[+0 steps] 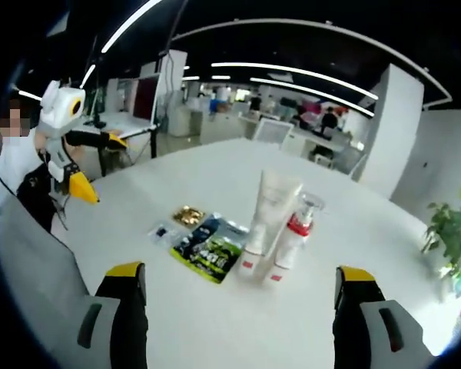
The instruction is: Arrange the skincare products in the storage area until every visible bottle or jar stands upright without overlapping.
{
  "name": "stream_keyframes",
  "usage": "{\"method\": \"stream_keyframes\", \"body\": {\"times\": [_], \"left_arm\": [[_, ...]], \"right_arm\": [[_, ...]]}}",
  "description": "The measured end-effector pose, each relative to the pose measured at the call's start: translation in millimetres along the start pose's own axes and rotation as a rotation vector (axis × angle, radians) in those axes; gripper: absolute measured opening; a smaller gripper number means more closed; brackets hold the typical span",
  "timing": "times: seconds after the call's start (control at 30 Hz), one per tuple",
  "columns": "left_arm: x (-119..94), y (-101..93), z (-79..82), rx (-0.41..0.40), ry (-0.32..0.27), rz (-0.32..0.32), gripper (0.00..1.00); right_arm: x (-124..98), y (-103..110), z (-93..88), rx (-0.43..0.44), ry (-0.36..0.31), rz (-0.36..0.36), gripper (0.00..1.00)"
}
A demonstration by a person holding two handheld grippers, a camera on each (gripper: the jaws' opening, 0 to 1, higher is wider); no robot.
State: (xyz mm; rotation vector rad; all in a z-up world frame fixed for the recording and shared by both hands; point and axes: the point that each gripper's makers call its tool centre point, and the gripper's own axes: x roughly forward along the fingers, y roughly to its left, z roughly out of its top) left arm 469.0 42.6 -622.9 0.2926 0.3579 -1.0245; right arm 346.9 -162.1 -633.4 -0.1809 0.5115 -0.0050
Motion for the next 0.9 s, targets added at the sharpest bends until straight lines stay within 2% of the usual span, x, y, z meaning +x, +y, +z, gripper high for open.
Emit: {"method": "stream_keyframes", "body": {"times": [0.23,0.53,0.9], "left_arm": [[-18,2.9,-5.6,-0.026,-0.011,0.065,0.99],[-19,-0.3,-3.2,-0.042,-0.023,0.05,0.99],[-17,-8.0,-5.4,-0.027,-0.003,0.032,0.99]], "right_arm": [[-6,3,-6.5,0.061,-0.012,-0.003,1.0],[-5,2,-1.9,0.057,-0.013,0.004,1.0],[-6,7,-7.6,0.06,0.003,0.018,1.0]]}}
